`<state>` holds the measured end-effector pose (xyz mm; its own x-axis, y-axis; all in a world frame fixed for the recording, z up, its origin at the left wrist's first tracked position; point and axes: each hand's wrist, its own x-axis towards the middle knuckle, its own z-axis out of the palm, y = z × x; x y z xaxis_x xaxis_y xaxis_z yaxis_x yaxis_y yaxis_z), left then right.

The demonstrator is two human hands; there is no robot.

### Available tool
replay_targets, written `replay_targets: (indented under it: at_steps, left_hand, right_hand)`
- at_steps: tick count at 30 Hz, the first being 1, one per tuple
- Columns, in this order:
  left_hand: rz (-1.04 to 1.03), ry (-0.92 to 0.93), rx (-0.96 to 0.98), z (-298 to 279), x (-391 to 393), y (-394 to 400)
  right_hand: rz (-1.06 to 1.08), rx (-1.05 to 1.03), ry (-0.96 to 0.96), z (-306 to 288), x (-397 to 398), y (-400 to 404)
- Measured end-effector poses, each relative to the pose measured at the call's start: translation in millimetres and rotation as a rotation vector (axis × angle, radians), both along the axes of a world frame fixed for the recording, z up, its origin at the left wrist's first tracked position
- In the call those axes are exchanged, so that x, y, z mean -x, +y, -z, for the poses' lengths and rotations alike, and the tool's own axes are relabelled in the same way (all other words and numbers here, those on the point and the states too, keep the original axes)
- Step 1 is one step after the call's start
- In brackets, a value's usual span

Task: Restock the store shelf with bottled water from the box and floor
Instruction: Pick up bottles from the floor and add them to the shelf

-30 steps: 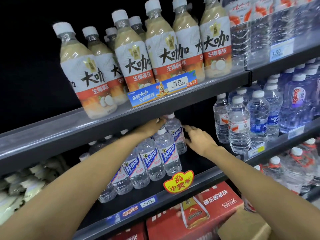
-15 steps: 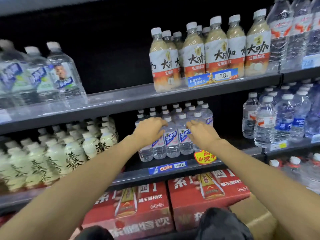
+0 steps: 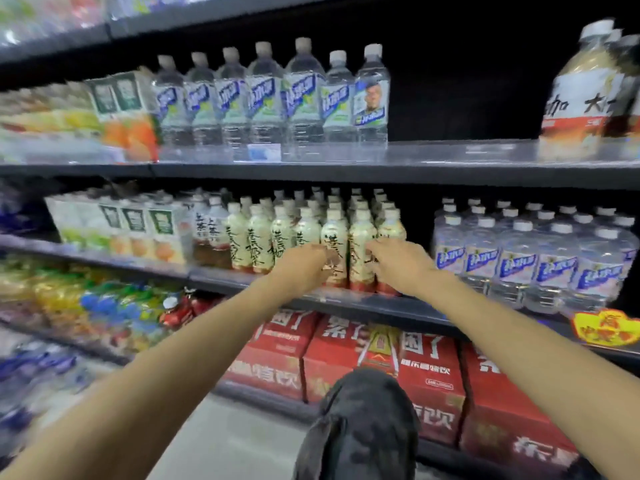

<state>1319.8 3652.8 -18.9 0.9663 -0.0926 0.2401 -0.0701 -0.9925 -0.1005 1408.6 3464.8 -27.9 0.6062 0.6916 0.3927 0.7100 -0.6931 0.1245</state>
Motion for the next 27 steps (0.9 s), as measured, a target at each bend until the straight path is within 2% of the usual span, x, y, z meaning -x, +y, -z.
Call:
replay_targets:
  at_steps: [8, 14, 17, 21, 27]
  left_hand:
    - [-0.278, 0.011, 0.035, 53.9, 85.4, 119.9]
    - [-0.414, 0.119, 0.083, 124.0, 140.5, 179.7]
    - [-0.457, 0.169, 0.159, 167.4, 162.9, 197.8]
    - [-0.524, 0.270, 0.254, 231.2, 189.3, 209.6]
    - [-0.554, 0.437, 0.380, 331.4, 213.1, 199.0]
  right_hand:
    - [-0.271, 0.096, 0.062, 34.9, 46.9, 136.1]
    - [-0.384, 0.204, 0.142, 100.5, 82.3, 209.6]
    - [-0.399, 0.241, 0.226, 147.8, 94.9, 228.6]
    - [-0.395, 0.399, 0.335, 214.0, 111.0, 237.8]
    - [-0.397, 0.583, 0.491, 296.4, 137.4, 239.9]
